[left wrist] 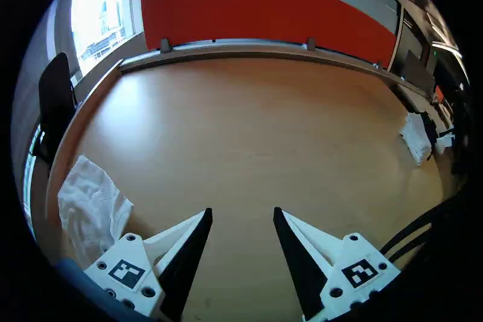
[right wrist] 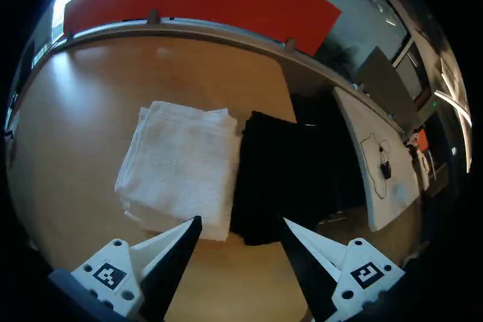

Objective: Fold towel

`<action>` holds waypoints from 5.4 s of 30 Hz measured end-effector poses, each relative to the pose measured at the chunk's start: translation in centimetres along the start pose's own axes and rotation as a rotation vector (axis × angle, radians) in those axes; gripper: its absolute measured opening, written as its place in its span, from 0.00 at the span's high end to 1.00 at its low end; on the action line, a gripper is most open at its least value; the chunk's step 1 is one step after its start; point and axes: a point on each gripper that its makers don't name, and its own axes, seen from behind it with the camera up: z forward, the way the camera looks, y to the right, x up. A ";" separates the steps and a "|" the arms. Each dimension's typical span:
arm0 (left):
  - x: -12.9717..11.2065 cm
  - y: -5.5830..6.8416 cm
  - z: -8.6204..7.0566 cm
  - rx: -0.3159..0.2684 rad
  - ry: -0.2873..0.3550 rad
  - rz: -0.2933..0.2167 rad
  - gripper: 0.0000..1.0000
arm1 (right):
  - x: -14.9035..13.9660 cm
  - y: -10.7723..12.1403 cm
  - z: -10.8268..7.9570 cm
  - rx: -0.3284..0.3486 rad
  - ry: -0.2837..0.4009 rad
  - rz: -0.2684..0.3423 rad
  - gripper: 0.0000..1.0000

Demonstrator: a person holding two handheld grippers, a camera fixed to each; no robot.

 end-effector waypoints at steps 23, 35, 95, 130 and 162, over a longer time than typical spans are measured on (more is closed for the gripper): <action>1.1 -0.3 -0.4 0.021 0.033 -0.015 0.26 | 2.1 -2.3 -0.6 -0.009 0.113 0.275 0.06; 4.0 -1.2 -0.8 0.059 0.114 -0.052 0.26 | 4.4 -3.3 -1.7 -0.028 0.227 0.307 0.06; 17.2 -3.2 -5.8 0.115 0.556 -0.070 0.26 | 20.7 -11.0 -15.4 0.075 0.902 0.289 0.06; 20.3 -2.6 -8.0 0.075 0.666 -0.037 0.26 | 25.2 -22.2 -19.0 0.156 0.936 0.280 0.06; 17.5 -2.4 -4.9 0.106 0.743 0.031 0.26 | 25.5 -24.5 -21.3 0.139 0.926 0.294 0.06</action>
